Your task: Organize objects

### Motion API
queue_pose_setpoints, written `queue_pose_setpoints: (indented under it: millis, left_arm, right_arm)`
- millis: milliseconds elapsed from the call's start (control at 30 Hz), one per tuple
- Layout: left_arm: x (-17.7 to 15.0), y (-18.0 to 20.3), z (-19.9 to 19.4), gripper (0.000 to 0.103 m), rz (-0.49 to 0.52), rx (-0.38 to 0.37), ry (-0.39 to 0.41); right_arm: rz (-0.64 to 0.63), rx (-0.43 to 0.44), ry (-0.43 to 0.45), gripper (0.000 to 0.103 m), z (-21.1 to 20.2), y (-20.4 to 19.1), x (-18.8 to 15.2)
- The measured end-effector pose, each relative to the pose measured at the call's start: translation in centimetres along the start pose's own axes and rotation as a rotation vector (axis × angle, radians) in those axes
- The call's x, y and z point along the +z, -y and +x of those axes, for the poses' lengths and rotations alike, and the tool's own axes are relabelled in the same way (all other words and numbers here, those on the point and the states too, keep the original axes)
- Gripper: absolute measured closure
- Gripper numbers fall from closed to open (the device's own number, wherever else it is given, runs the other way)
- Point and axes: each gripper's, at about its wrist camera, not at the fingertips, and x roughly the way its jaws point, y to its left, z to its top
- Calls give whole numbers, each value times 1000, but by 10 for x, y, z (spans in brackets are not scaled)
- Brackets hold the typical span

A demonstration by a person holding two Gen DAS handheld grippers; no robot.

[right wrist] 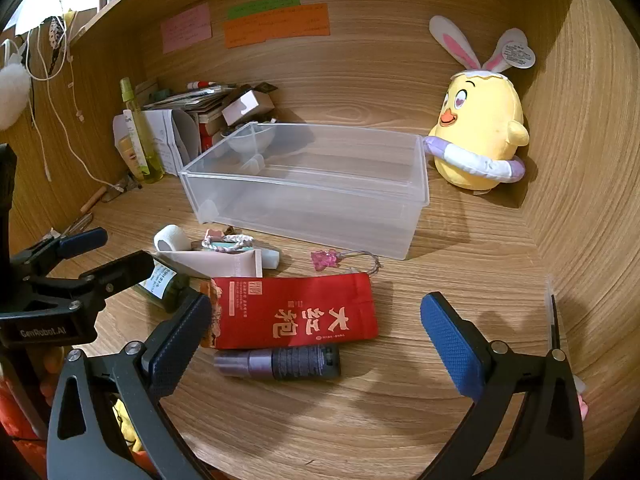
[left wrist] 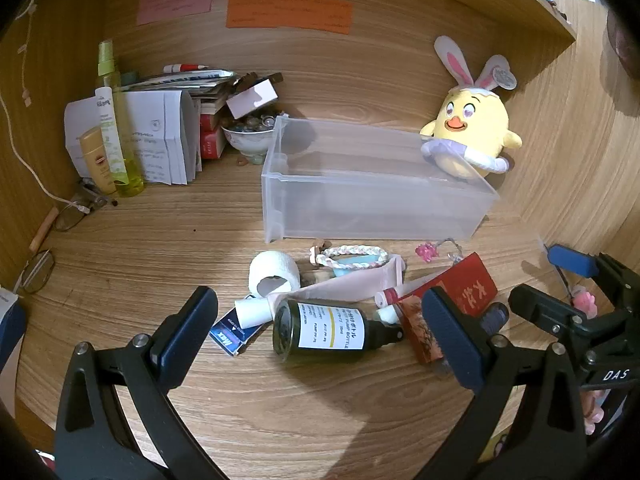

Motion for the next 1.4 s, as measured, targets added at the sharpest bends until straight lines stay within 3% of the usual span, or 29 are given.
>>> queue_pose_setpoints:
  millis: [1400]
  left_arm:
    - [-10,-5,-4,0,19,-9,-12]
  right_arm:
    - [43,-6,-14,0,6,11,-3]
